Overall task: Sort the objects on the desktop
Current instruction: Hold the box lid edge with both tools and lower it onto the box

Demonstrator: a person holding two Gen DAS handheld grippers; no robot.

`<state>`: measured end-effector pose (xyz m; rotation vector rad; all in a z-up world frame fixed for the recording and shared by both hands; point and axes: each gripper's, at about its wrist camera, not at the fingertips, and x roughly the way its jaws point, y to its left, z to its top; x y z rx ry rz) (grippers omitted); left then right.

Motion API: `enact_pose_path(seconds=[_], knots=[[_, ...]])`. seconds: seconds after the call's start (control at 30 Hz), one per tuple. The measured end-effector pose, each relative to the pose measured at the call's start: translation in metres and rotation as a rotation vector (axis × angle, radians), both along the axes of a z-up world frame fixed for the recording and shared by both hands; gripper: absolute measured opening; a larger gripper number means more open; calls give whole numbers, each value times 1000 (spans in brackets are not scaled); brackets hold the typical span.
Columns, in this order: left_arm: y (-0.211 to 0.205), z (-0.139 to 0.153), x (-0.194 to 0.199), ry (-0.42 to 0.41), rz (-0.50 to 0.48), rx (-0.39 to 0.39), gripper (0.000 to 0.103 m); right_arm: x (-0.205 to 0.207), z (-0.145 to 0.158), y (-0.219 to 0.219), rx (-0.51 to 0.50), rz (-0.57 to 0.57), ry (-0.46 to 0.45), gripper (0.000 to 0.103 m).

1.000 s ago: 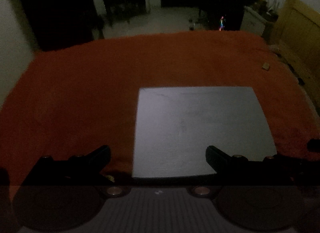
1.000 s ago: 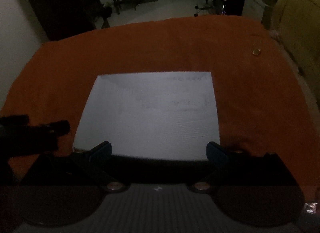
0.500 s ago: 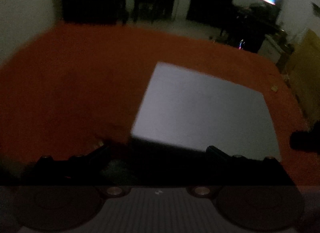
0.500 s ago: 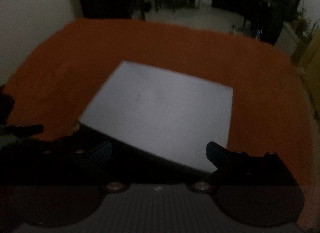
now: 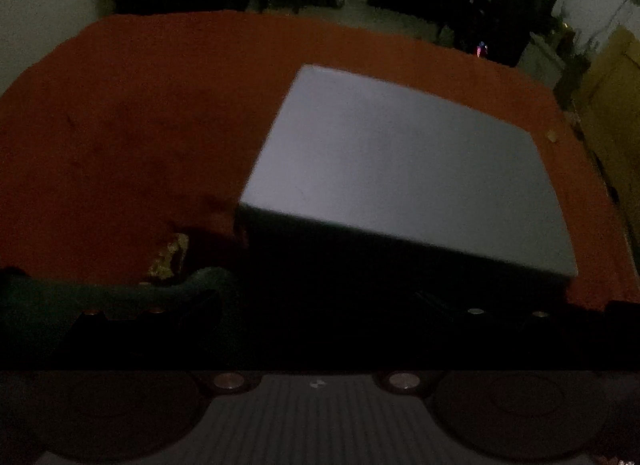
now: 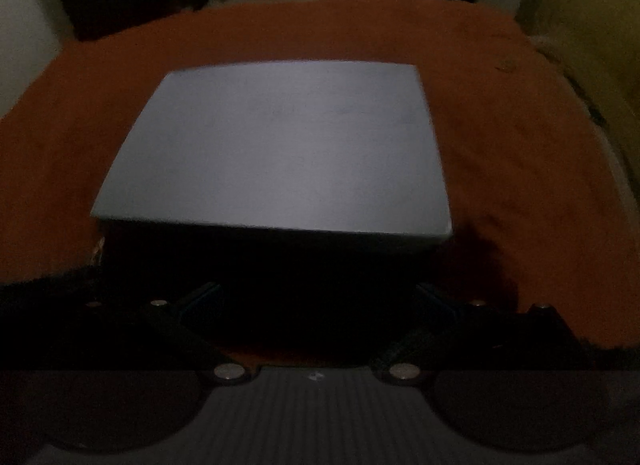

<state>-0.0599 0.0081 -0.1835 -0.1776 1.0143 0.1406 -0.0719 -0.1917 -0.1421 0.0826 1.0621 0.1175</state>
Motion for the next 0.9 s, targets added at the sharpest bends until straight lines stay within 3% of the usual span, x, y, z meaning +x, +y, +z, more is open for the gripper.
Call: enact_pose_path(seconds=[0.3,0.53,0.9], knots=[[-13,4,-12,-44,-22,6,102,-17,8,-17,100,21,-107,103],[-21,-3,-17,1,-58,35,102,-20,10,-27,136,-34,-69,103],[-13,1,-24,10,-60,25,102,-24,4,-16,31,-21,-60,103]])
